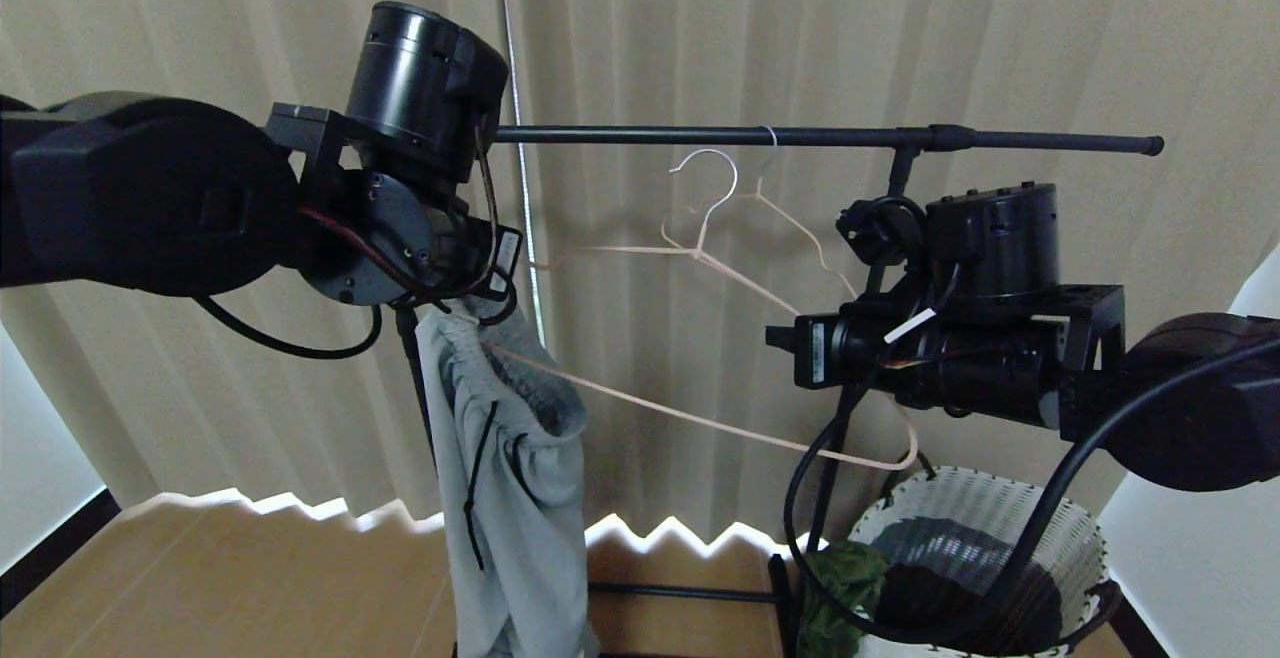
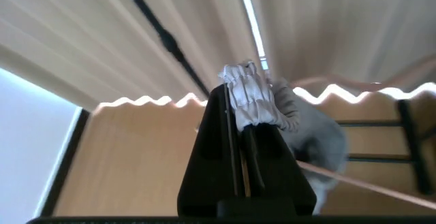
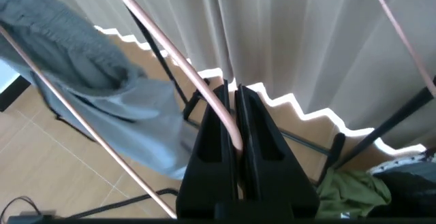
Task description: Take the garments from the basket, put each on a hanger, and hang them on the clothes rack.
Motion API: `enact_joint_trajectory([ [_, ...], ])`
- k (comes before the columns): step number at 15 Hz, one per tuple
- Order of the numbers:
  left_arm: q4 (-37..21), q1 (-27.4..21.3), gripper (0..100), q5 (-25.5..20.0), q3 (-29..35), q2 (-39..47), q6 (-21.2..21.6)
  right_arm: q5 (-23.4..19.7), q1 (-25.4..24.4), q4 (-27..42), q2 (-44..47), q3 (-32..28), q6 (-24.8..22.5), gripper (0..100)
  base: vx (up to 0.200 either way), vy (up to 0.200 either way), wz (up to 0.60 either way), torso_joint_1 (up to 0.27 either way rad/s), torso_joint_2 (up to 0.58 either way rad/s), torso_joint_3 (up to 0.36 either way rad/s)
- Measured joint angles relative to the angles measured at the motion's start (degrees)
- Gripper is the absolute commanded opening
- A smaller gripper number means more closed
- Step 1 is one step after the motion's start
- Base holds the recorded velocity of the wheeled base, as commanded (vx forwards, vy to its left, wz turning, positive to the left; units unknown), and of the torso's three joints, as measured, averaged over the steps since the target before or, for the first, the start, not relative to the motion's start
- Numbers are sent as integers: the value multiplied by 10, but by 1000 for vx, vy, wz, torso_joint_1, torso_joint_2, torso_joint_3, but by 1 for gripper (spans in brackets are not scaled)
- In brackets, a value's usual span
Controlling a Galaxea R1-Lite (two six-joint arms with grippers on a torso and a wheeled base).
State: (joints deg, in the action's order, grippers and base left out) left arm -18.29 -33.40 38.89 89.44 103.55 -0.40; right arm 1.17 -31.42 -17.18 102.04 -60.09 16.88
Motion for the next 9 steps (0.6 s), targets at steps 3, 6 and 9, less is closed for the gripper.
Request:
enact_joint_trajectory([
  [3,-35,-6,0,0,64,22,-50,13,-27,3,1,4,1,0,0,0,0,0,0,0],
  [6,-52,1,0,0,117,47,-75,30,-60,2,-1,18,2,0,0,0,0,0,0,0],
  [9,-53,12,0,3,127,58,-76,55,-74,4,-2,26,2,0,0,0,0,0,0,0],
])
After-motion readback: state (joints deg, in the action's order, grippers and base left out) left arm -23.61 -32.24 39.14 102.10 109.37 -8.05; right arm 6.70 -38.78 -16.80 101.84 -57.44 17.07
